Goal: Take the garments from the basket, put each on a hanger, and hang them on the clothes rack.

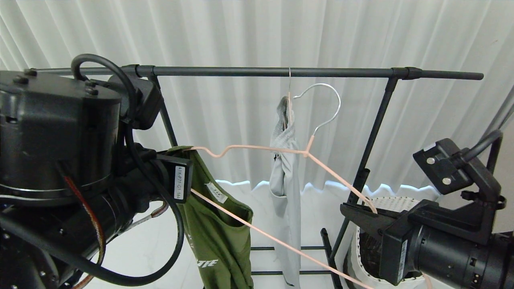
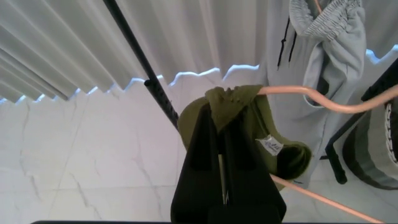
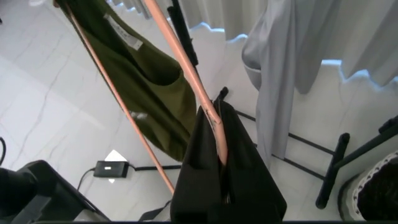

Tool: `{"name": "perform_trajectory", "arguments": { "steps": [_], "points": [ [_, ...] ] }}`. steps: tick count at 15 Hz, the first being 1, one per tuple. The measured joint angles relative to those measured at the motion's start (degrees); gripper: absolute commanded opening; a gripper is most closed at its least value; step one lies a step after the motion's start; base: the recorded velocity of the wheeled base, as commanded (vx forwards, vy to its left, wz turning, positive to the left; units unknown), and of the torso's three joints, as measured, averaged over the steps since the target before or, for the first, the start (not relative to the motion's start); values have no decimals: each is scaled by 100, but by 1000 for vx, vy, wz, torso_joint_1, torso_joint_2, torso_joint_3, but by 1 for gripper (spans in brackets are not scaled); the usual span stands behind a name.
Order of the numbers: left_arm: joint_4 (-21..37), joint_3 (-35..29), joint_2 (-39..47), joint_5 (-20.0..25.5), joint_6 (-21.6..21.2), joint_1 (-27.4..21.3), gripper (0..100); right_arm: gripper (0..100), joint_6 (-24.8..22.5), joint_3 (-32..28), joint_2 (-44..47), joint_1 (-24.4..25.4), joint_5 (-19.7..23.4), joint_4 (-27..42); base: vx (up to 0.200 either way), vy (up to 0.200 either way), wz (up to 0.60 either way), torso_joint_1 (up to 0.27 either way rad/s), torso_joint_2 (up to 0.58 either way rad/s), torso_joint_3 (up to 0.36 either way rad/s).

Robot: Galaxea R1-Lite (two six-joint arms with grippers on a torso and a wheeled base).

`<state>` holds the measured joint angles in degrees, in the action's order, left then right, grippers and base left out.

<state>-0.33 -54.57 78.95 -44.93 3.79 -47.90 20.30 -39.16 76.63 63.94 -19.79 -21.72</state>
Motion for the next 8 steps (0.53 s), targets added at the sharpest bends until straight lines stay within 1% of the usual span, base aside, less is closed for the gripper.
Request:
{"name": "perform_trajectory", "arguments": {
  "steps": [2, 3, 6, 8],
  "points": [
    [-7, 0, 21, 10, 78, -150, 0, 0, -16, -100, 66, 2, -5, -13, 0, 0, 0, 0, 0, 0],
    [-10, -11, 44, 13, 193, -235, 0, 0, -35, -148, 116, 17, -5, -80, 0, 0, 0, 0, 0, 0],
    [-7, -172, 167, 21, 571, -461, 0, 0, -333, -194, 350, 118, -2, -505, 0, 0, 0, 0, 0, 0],
    [-10, -260, 222, 22, 619, -505, 0, 0, -385, -196, 506, 221, 13, -600, 0, 0, 0, 0, 0, 0]
  ]
}}
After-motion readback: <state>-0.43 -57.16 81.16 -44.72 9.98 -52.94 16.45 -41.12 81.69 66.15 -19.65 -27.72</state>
